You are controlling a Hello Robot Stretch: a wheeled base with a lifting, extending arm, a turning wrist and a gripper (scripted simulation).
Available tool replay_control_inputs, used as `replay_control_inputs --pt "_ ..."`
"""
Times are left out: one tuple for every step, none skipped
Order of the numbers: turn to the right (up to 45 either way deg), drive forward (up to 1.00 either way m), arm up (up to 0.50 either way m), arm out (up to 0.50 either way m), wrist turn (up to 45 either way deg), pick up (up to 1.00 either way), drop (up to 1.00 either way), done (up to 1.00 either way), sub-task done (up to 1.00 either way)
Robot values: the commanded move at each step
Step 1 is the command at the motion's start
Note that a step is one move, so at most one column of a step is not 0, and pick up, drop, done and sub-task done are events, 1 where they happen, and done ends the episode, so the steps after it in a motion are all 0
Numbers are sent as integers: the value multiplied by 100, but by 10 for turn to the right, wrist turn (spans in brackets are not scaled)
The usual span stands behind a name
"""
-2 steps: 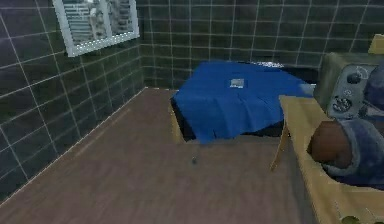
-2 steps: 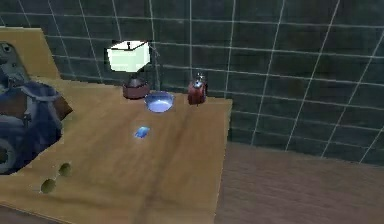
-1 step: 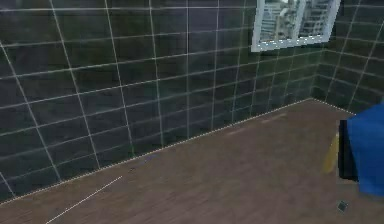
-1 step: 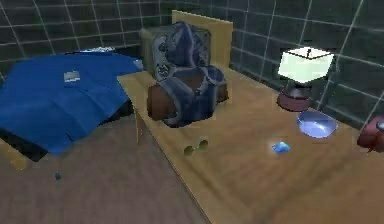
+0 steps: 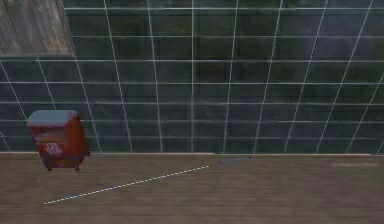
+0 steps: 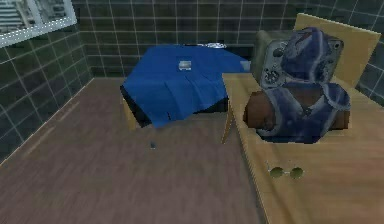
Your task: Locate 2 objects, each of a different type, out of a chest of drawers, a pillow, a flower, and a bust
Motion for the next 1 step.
replay_control_inputs --pt "0 25 0 0 0 0 0 0 0"
